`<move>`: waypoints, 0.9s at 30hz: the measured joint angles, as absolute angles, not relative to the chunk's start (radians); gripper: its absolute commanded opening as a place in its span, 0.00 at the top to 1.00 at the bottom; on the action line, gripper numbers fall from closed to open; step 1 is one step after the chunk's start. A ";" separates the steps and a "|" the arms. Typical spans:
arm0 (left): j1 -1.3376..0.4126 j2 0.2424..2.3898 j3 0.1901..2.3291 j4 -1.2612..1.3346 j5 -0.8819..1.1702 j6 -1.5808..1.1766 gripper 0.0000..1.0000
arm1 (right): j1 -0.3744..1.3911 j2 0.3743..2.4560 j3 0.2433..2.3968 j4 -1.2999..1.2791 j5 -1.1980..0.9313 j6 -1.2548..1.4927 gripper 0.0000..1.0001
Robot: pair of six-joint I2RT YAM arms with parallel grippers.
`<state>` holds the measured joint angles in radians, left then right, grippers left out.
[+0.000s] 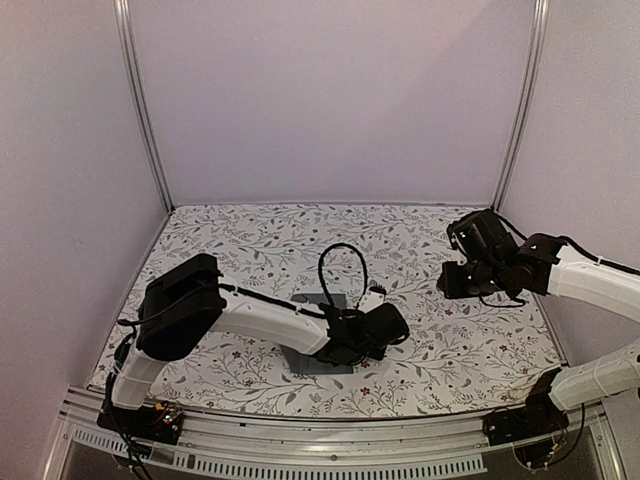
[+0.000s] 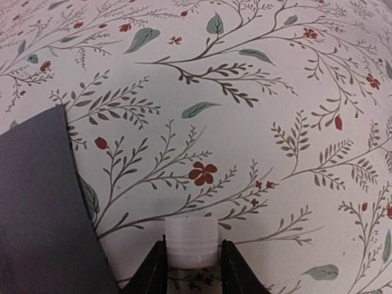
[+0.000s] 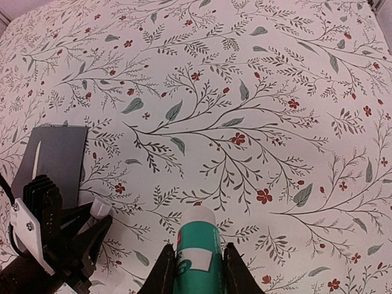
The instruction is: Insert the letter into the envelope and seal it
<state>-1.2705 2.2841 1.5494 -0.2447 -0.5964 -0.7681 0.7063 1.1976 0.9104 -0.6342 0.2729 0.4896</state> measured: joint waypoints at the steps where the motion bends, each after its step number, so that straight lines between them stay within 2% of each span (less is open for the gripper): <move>1: -1.272 2.284 1.549 -0.245 -0.597 -0.768 0.72 | 0.706 1.198 0.910 -0.634 0.273 0.489 1.00; 7: -1.279 2.275 1.513 -0.201 -0.620 -0.760 0.74 | 0.706 1.198 0.910 -0.633 0.258 0.485 1.00; 14: -1.280 2.164 1.338 -0.104 -0.591 -0.632 0.74 | 0.706 1.198 0.911 -0.619 0.215 0.473 1.00; 23: -1.246 2.021 1.195 0.054 -0.481 -0.528 0.76 | 0.706 1.198 0.911 -0.617 0.190 0.470 1.00; 27: -1.242 1.972 1.111 0.148 -0.389 -0.441 0.80 | 0.706 1.198 0.911 -0.605 0.160 0.463 1.00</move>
<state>-1.2415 1.9724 1.1107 0.1478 -0.3889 -0.4408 0.7059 1.1976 0.9108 -0.6048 0.1600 0.4629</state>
